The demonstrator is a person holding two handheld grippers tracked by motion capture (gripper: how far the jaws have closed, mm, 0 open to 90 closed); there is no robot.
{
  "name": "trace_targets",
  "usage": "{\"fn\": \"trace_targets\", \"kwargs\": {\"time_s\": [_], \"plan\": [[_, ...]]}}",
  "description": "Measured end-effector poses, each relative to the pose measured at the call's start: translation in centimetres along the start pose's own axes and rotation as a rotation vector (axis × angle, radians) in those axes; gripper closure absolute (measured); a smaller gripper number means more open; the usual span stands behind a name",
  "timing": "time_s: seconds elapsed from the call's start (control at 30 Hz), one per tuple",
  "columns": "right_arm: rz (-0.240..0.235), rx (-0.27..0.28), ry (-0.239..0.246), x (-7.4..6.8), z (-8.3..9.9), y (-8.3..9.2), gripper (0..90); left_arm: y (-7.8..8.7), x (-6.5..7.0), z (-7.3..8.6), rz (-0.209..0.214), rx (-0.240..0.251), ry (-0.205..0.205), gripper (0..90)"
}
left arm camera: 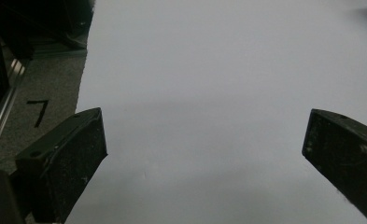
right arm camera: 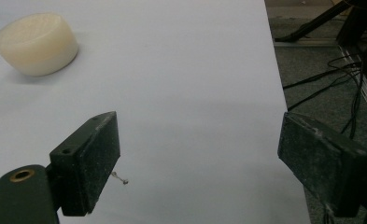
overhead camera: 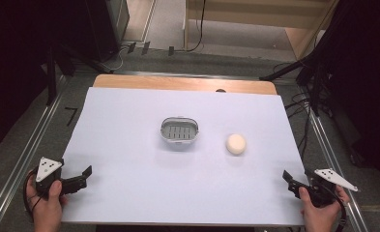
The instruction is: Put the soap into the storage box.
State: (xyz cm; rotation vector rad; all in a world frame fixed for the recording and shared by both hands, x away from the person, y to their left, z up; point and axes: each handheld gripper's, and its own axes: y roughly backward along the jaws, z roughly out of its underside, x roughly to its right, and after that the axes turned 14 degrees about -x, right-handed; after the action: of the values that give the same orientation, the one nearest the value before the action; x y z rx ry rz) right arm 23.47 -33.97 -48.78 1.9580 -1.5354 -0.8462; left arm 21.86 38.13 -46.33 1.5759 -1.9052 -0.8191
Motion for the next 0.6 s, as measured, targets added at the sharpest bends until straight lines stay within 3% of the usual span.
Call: {"fn": "trace_targets", "kwargs": {"time_s": [0.27,0.57,0.6], "plan": [[-0.004,-0.023,-0.018,-0.2,-0.5,0.1,13.3,0.0,0.1,0.0,-0.011,0.005,-0.008,0.4],[-0.008,-0.047,0.017,-1.3,-1.1,-0.5,13.6,-0.1,0.2,0.0,-0.017,-0.004,-0.016,0.4],[-0.046,-0.054,0.000,-1.6,-1.4,-0.6,13.6,0.0,0.3,0.0,-0.019,-0.002,-0.017,0.4]]}}
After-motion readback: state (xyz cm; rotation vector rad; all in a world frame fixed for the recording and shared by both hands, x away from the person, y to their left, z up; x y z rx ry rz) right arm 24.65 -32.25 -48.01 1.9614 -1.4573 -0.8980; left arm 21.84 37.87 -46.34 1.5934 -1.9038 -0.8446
